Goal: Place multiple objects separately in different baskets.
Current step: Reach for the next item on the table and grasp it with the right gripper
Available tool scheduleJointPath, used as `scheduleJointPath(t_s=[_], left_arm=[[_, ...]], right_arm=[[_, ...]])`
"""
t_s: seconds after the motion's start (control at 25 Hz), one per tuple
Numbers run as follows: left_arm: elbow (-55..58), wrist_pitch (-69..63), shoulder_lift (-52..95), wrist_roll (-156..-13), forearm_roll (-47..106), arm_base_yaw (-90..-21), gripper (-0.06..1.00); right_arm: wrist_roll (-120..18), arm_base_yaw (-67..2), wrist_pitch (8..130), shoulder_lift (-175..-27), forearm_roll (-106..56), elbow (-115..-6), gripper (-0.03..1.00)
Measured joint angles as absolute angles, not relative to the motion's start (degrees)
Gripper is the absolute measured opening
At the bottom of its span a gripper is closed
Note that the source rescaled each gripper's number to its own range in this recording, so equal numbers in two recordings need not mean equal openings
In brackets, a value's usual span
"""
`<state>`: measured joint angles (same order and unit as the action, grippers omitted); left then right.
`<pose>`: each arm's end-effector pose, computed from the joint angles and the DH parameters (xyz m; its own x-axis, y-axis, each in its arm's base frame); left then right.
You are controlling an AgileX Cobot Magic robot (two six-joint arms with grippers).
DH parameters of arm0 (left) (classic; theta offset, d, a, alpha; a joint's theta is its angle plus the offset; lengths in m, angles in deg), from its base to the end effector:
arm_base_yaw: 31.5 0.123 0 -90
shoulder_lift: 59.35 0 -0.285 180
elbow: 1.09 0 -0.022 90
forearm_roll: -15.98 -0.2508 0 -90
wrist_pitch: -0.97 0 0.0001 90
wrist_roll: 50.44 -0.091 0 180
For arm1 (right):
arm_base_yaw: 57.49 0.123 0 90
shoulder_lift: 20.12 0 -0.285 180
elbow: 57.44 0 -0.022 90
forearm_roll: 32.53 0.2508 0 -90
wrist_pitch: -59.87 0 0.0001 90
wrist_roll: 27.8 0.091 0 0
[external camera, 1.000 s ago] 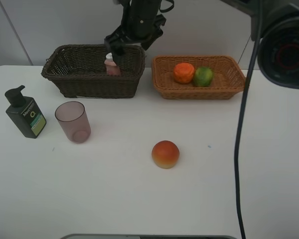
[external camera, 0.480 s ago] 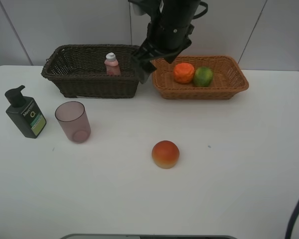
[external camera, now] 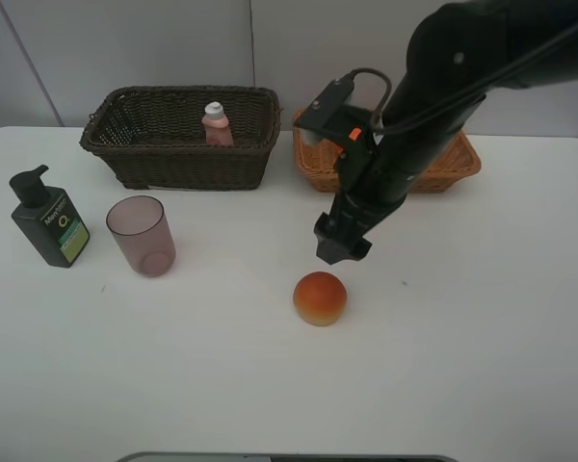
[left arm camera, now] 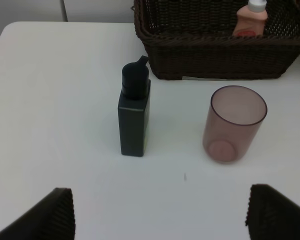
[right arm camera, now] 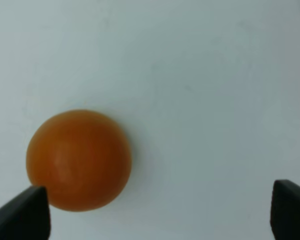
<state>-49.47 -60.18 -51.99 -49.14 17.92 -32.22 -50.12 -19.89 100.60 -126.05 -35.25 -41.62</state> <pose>-0.0067 -0.0026 0.2777 -0.4532 -0.0333 -0.8908 0.0213 0.9986 -0.0482 0.2635 0.1994 0.1970 -0.4393 -0.8591 -0.2625 -0.8606 0.4863 -0.1514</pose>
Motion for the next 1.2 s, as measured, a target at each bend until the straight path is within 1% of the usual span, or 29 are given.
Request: scheduleJointPath(t_s=[0.16, 0.44, 0.6, 0.88, 1.2], left_arm=[[-49.5, -60.2, -52.0, -49.1, 17.9, -32.2, 0.89], [-49.5, -60.2, -52.0, -49.1, 17.9, -32.2, 0.89], [-49.5, -60.2, -52.0, -49.1, 17.9, -32.2, 0.89], [-49.5, -60.2, -52.0, -49.1, 17.9, -32.2, 0.89], [-49.5, -60.2, -52.0, -49.1, 17.9, -32.2, 0.89]], right_arm=[[-56.0, -19.3, 98.2, -126.1, -34.9, -38.7, 0.88], [-62.4, -16.6, 97.1, -129.4, -32.5, -38.4, 0.88], [-63.3, -16.6, 96.5, -132.9, -32.5, -38.7, 0.88], [-66.9, -15.7, 94.9, -133.7, -32.9, -39.2, 0.88], [-67.4, -14.7, 94.7, -138.3, -34.2, -39.3, 0.88]])
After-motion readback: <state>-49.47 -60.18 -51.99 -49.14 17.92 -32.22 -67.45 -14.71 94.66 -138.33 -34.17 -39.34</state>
